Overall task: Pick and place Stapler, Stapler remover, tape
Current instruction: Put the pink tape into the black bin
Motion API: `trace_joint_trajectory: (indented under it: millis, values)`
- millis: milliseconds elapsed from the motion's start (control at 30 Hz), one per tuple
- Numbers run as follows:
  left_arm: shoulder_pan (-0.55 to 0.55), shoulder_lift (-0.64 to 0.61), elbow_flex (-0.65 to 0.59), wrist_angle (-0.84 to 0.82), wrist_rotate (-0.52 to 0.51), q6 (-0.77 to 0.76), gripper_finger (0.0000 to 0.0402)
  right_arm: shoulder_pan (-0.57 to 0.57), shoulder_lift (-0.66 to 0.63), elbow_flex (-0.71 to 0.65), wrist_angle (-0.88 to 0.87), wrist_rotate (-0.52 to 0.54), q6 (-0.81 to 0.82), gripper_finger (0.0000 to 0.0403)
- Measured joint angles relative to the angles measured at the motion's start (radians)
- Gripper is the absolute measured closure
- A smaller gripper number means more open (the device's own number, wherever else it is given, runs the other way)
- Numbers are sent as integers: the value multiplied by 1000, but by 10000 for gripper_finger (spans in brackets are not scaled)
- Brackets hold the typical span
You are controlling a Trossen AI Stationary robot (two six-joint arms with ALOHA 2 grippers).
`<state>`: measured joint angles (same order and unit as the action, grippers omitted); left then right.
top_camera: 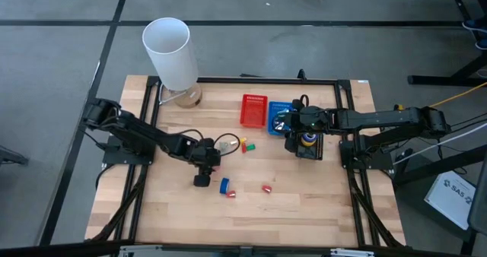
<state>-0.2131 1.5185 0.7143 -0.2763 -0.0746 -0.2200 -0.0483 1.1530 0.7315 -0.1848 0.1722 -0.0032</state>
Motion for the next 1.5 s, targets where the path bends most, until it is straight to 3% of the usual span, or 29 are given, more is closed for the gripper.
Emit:
trace_joint_trajectory:
  millis: [433,667,1067,1367,1500]
  values:
    - [0,46,3,-43,-10,-30,269,0,0,0,1,0,-4,226]
    - [7,14,-2,-49,-11,33,365,0,0,0,1,0,-4,226]
    - [75,-145,-2,23,-13,147,367,0,0,0,82,1,-34,226]
    - [99,-251,-1,198,46,189,344,0,0,0,136,12,-61,226]
    - [99,-250,-1,312,44,219,359,0,0,0,167,15,-61,226]
